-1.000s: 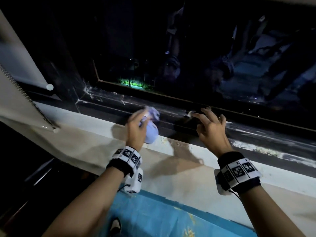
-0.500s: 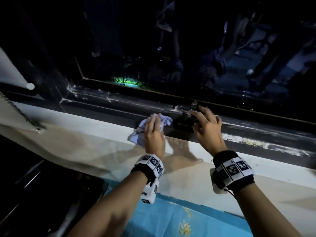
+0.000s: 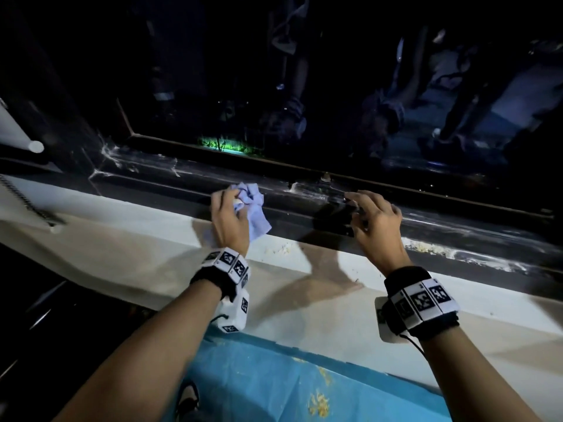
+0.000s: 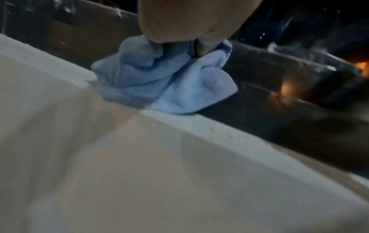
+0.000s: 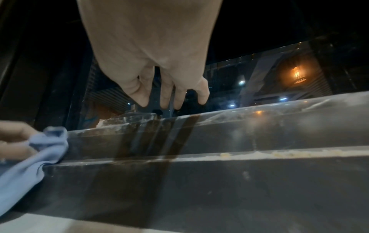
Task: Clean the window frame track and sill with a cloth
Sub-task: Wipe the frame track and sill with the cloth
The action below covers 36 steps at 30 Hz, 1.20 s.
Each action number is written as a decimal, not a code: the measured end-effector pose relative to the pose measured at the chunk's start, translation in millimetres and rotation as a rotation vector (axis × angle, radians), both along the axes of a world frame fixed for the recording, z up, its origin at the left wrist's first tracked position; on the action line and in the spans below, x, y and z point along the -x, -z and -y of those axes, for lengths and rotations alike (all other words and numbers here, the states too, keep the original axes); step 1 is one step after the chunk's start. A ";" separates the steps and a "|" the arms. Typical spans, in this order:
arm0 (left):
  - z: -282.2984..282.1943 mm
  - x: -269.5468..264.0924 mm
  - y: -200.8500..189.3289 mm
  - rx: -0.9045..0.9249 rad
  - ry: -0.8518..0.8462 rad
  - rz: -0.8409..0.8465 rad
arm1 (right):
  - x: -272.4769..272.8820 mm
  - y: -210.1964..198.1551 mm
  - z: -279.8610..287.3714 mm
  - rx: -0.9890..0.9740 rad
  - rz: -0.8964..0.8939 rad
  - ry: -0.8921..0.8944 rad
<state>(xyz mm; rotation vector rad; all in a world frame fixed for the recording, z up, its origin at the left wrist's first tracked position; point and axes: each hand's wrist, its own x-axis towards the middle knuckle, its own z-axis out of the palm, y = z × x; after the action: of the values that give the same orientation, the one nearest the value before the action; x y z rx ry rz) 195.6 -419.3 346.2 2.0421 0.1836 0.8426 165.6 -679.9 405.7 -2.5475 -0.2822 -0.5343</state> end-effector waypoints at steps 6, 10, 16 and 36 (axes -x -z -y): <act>67.9 21.5 14.2 -0.173 0.034 -0.061 | 10.5 -3.8 25.2 -0.019 -0.005 -0.036; 107.7 33.5 13.8 -0.239 0.164 -0.074 | 23.0 -2.8 38.9 -0.019 -0.036 -0.055; 98.8 34.4 -10.0 -0.192 0.664 -0.101 | 25.6 3.8 43.8 -0.039 -0.055 -0.014; 158.3 33.1 -11.9 -0.168 0.541 -0.210 | 40.7 4.5 40.3 -0.112 -0.073 0.038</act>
<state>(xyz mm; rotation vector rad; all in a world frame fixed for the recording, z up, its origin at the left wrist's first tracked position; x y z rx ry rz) 162.5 -577.6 358.1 2.1828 -0.3253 0.3144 124.8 -720.1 401.2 -2.4619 -0.1728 -0.4576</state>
